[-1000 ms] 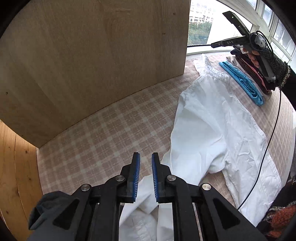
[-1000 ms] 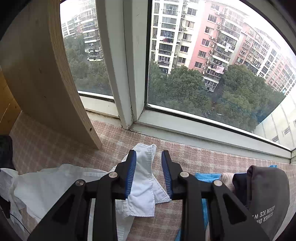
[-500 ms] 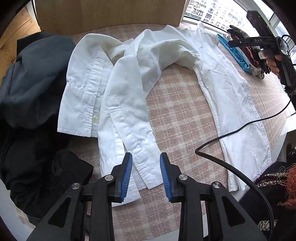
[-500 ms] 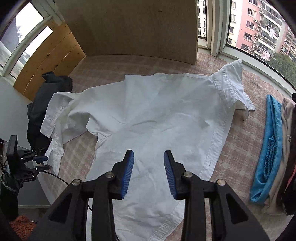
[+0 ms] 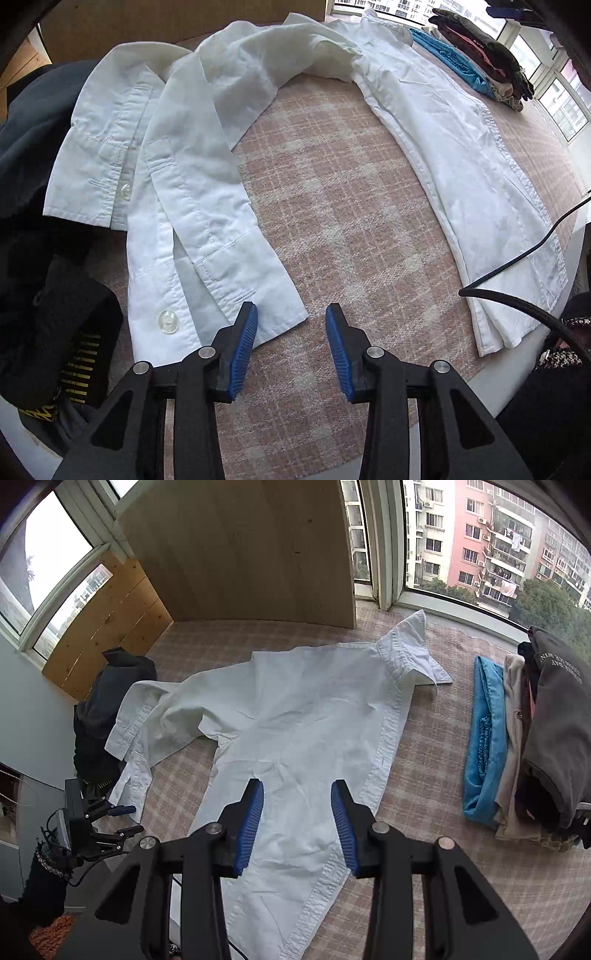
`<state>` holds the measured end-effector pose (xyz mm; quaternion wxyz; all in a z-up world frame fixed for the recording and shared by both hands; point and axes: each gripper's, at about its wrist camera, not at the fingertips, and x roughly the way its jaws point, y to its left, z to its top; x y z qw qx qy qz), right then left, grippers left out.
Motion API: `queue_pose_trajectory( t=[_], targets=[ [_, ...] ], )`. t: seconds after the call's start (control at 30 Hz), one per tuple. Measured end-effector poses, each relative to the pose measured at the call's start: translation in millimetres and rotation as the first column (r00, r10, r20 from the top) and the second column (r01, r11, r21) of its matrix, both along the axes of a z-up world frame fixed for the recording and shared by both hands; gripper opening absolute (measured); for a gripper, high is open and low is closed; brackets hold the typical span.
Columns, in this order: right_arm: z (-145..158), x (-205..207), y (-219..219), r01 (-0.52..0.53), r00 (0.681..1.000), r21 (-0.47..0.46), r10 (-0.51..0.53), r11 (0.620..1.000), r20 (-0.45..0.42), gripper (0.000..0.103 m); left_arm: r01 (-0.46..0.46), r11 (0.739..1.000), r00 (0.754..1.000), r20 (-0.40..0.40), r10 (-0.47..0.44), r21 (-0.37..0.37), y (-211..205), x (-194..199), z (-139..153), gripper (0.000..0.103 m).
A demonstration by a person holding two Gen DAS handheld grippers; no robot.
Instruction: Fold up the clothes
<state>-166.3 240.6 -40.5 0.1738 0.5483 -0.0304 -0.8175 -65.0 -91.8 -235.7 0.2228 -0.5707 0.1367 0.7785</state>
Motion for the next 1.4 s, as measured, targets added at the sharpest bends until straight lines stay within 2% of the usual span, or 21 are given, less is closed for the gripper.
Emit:
queue_pose_trajectory(
  t=[0.1,0.13,0.17,0.23,0.3,0.43,0.53,0.67,0.8,0.9,0.97,1.0,1.03,1.17,1.23,1.4],
  targets=[
    [-18.8,16.6,-2.4,0.0,0.999,0.0,0.0,1.0,0.039,0.038,-0.009,1.0,1.0,0.002,0.009,-0.007,0.9,-0.8,10.7,0.037],
    [-18.7,23.1,-1.3,0.0,0.999,0.0,0.0,1.0,0.045,0.038,-0.013,1.0,1.0,0.003,0.013,-0.012,-0.2,-0.9,14.8,0.031],
    [-17.3,30.1,0.2,0.001,0.999,0.003,-0.001,1.0,0.05,0.038,-0.014,1.0,1.0,0.007,0.014,-0.01,-2.6,-0.6,19.5,0.02],
    [-5.3,46.9,5.9,0.013,0.999,0.02,-0.014,1.0,0.04,0.038,-0.012,1.0,1.0,0.024,0.012,0.01,-8.9,0.3,30.3,0.007],
    [11.7,66.5,13.1,0.034,0.999,0.016,-0.034,0.999,0.024,0.038,0.001,1.0,1.0,0.02,-0.001,0.018,-13.7,2.5,41.8,0.002],
    [42.9,107.9,22.5,0.072,0.997,0.018,-0.072,0.997,-0.008,0.038,0.005,0.998,1.0,0.016,-0.006,0.057,-25.0,5.0,66.6,0.001],
    [61.7,138.8,24.9,0.094,0.995,0.01,-0.094,0.995,-0.024,0.038,0.005,0.99,1.0,0.002,-0.005,0.138,-37.4,8.4,101.7,0.001],
    [75.0,167.7,26.0,0.125,0.991,0.005,-0.124,0.992,-0.059,0.038,0.036,0.978,0.998,-0.055,-0.026,0.205,-59.3,13.9,153.4,0.001],
    [45.6,155.6,18.9,0.141,0.989,-0.04,-0.143,0.989,-0.045,0.039,0.023,0.956,0.996,-0.084,0.002,0.293,-88.1,5.7,186.3,0.001],
    [6.0,121.3,-8.1,0.082,0.995,-0.043,-0.084,0.996,-0.046,0.039,0.001,0.948,0.993,-0.113,0.037,0.318,-96.3,-9.2,202.4,0.001],
    [-21.1,97.3,-26.6,0.044,0.998,-0.044,-0.046,0.998,-0.043,0.03,-0.004,0.947,0.989,-0.14,0.051,0.32,-96.7,-17.0,214.7,0.001],
    [-37.0,80.7,-37.5,0.033,0.999,-0.043,-0.034,0.999,-0.025,0.018,-0.001,0.946,0.987,-0.153,0.054,0.325,-99.1,-18.8,222.0,0.001],
    [-50.0,65.1,-47.9,0.014,1.0,-0.056,-0.015,0.998,-0.014,0.014,0.006,0.943,0.985,-0.166,0.053,0.333,-99.4,-17.7,228.6,0.001],
    [-86.6,8.1,-92.4,-0.064,0.998,-0.075,0.063,0.995,-0.012,0.013,0.045,0.945,0.973,-0.23,0.033,0.324,-73.3,-5.2,245.1,0.001],
    [-103.0,-14.9,-112.3,-0.098,0.995,-0.079,0.098,0.992,0.003,0.013,0.042,0.938,0.971,-0.236,0.043,0.344,-65.2,-1.0,257.3,0.001],
    [-147.6,-42.8,-149.1,-0.162,0.984,-0.039,0.164,0.986,0.067,0.013,0.044,0.925,0.956,-0.284,0.07,0.377,-43.4,5.6,290.0,0.001]
  ],
)
